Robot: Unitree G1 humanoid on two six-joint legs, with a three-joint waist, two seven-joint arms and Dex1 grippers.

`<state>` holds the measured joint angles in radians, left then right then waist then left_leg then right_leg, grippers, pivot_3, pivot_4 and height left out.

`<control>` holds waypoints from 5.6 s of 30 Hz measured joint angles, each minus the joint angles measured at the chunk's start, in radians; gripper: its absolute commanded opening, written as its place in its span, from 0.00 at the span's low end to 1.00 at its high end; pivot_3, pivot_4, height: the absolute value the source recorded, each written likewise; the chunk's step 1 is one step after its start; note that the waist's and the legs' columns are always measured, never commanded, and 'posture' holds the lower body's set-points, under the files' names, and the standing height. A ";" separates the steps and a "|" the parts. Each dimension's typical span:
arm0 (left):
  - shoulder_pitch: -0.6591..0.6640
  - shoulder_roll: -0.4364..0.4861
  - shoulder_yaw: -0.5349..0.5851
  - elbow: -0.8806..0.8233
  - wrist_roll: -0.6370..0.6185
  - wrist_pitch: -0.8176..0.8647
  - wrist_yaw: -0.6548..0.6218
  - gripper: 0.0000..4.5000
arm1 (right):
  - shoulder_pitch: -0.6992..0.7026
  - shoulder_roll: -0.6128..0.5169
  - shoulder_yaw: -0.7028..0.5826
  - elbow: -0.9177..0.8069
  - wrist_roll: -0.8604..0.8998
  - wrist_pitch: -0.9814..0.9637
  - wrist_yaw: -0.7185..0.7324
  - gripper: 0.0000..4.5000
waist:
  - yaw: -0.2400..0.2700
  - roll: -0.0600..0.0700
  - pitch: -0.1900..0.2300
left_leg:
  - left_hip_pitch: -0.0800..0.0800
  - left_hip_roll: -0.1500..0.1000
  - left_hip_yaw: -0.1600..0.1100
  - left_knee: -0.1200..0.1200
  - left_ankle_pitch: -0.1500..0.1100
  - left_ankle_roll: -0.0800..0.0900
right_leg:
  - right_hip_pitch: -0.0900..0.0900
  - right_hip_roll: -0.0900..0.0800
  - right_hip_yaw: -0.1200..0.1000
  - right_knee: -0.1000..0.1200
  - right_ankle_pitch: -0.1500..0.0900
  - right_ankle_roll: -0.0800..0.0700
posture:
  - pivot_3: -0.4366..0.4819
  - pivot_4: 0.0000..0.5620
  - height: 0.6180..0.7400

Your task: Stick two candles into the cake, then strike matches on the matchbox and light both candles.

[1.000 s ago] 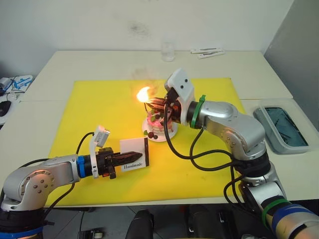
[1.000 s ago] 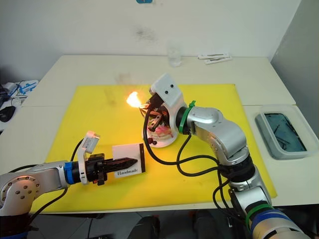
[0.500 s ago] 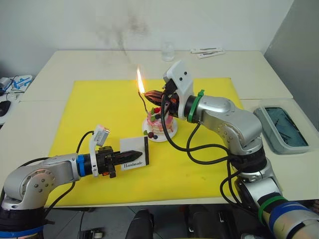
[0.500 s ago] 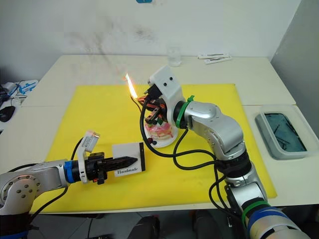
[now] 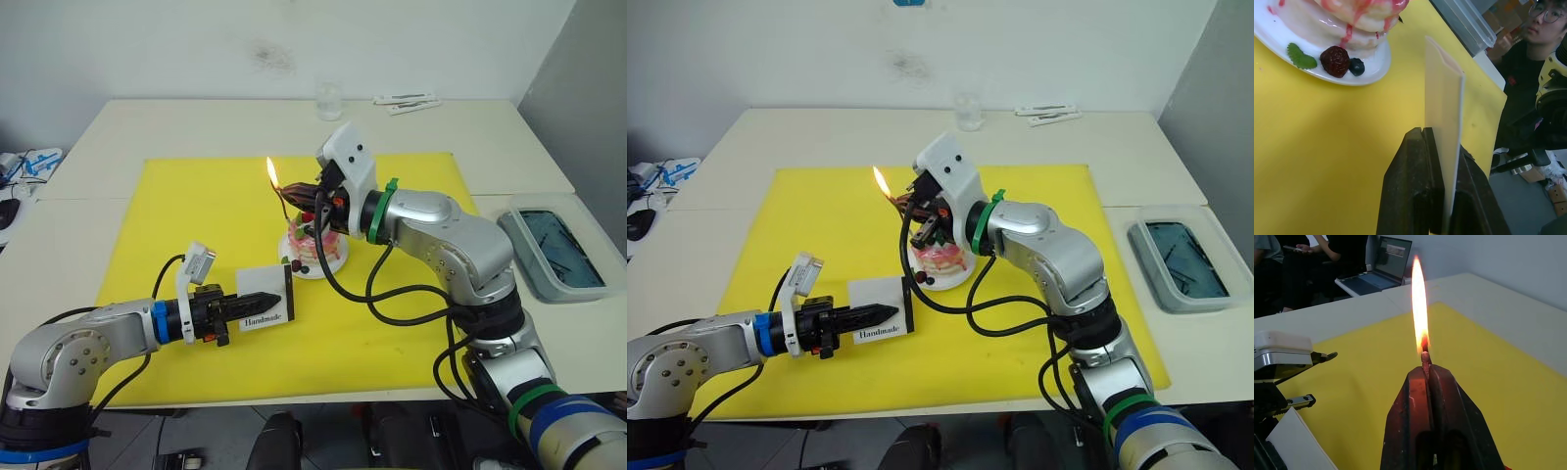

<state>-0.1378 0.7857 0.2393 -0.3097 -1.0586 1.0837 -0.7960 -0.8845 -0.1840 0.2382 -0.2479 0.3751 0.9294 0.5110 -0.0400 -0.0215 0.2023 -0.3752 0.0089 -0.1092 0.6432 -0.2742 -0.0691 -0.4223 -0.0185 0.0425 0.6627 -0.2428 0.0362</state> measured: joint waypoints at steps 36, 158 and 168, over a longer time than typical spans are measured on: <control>-0.026 -0.018 0.000 0.005 -0.006 0.013 0.000 0.00 | -0.018 -0.016 -0.023 -0.040 0.051 0.093 0.000 0.00 | -0.003 0.000 0.000 | -0.001 0.000 0.000 0.000 0.000 0.000 | 0.000 0.000 0.000 0.000 0.000 0.000 | 0.48 0.27 1.00; -0.012 0.063 -0.011 -0.062 -0.179 0.041 0.046 0.00 | 0.462 0.124 -0.112 0.227 -0.386 -0.417 -0.561 0.99 | 0.004 0.001 -0.001 | 0.000 0.000 0.002 0.003 0.001 0.000 | 0.001 0.001 0.003 0.001 0.004 0.000 | 0.48 0.27 1.00; -0.022 0.062 -0.011 -0.062 -0.175 0.043 0.046 0.00 | 0.438 0.181 -0.181 0.273 -0.382 -0.416 -0.576 0.71 | 0.004 0.001 -0.001 | 0.001 0.000 0.002 0.003 0.001 0.000 | 0.001 0.001 0.002 0.001 0.005 0.000 | 0.48 0.27 1.00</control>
<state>-0.1594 0.8478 0.2288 -0.3715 -1.2332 1.1264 -0.7505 -0.4461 -0.0032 0.0571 0.0253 -0.0070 0.5135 -0.0648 -0.0364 -0.0202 0.2013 -0.3743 0.0090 -0.1075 0.6458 -0.2737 -0.0689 -0.4209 -0.0170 0.0449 0.6633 -0.2381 0.0359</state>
